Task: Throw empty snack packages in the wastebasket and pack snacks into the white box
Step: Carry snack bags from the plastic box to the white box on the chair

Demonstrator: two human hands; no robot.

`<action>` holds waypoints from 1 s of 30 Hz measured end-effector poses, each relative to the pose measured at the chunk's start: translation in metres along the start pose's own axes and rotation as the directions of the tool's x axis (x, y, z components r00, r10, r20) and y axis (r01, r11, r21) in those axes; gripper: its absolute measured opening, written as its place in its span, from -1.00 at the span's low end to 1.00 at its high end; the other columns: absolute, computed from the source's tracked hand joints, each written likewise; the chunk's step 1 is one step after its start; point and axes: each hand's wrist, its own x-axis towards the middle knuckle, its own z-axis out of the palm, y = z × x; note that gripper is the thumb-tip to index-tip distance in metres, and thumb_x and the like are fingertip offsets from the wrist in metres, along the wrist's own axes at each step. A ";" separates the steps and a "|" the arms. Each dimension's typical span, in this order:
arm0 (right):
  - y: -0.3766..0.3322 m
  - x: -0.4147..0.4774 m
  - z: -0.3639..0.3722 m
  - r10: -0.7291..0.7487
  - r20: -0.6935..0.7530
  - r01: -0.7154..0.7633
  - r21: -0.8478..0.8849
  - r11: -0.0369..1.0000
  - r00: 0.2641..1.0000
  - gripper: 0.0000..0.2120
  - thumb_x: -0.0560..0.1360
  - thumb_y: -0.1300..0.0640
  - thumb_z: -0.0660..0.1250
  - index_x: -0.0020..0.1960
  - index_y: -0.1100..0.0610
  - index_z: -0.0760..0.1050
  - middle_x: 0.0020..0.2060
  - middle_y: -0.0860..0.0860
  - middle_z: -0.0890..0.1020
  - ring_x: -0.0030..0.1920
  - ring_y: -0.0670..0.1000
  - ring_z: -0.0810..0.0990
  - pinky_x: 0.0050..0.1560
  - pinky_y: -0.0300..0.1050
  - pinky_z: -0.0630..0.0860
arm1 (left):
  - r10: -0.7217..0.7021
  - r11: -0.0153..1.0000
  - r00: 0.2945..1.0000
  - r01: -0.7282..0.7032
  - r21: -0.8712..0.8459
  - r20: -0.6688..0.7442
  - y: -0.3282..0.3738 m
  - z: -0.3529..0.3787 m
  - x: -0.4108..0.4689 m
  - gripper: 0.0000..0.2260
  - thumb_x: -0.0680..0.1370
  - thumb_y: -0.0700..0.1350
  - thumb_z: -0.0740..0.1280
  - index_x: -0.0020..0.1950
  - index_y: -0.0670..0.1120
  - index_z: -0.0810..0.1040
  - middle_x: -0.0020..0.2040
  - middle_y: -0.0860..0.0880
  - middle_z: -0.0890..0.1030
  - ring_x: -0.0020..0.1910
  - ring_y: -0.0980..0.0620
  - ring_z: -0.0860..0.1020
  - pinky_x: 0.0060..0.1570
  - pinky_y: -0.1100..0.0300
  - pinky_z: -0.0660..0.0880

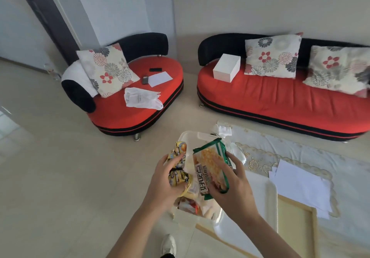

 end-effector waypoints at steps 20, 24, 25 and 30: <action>0.021 0.076 0.079 0.421 -0.251 -0.467 -0.167 0.868 0.872 -0.29 0.47 0.10 0.48 0.49 -0.25 0.26 0.58 -0.11 0.07 0.35 0.19 0.50 0.06 0.07 0.67 | 0.107 0.989 0.865 -0.144 0.039 0.491 -0.071 0.029 0.175 -0.29 0.50 0.08 0.53 0.54 0.37 0.25 0.61 -0.03 0.20 0.60 -0.05 0.22 0.48 -0.08 0.36; 0.027 0.076 0.093 0.529 -0.158 -0.552 -0.211 0.807 0.834 -0.15 0.49 0.01 0.45 0.60 -0.24 0.02 0.63 -0.11 -0.12 0.49 0.13 0.35 0.34 0.08 0.48 | 0.028 0.954 0.839 -0.185 0.236 0.544 -0.080 0.027 0.173 -0.32 0.55 0.27 0.34 0.61 0.31 0.11 0.68 -0.08 -0.09 0.63 -0.15 0.10 0.50 -0.07 0.25; 0.029 0.075 0.096 0.540 -0.147 -0.560 -0.221 0.799 0.829 -0.10 0.47 -0.01 0.46 0.61 -0.25 -0.04 0.63 -0.10 -0.14 0.54 0.12 0.27 0.42 0.08 0.39 | 0.033 0.921 0.845 -0.233 0.311 0.534 -0.087 0.026 0.173 -0.31 0.55 0.34 0.27 0.62 0.30 0.08 0.68 -0.09 -0.12 0.64 -0.18 0.07 0.52 -0.13 0.20; 0.036 0.072 0.104 0.556 -0.113 -0.545 -0.428 0.721 0.824 -0.07 0.49 -0.29 0.33 0.60 -0.26 -0.24 0.62 -0.07 -0.25 0.63 0.09 -0.12 0.59 0.22 0.04 | 0.080 0.720 0.857 -0.403 0.565 0.509 -0.114 0.023 0.171 -0.20 0.52 0.53 0.01 0.65 0.24 -0.16 0.66 -0.08 -0.25 0.65 -0.16 -0.19 0.56 -0.21 -0.18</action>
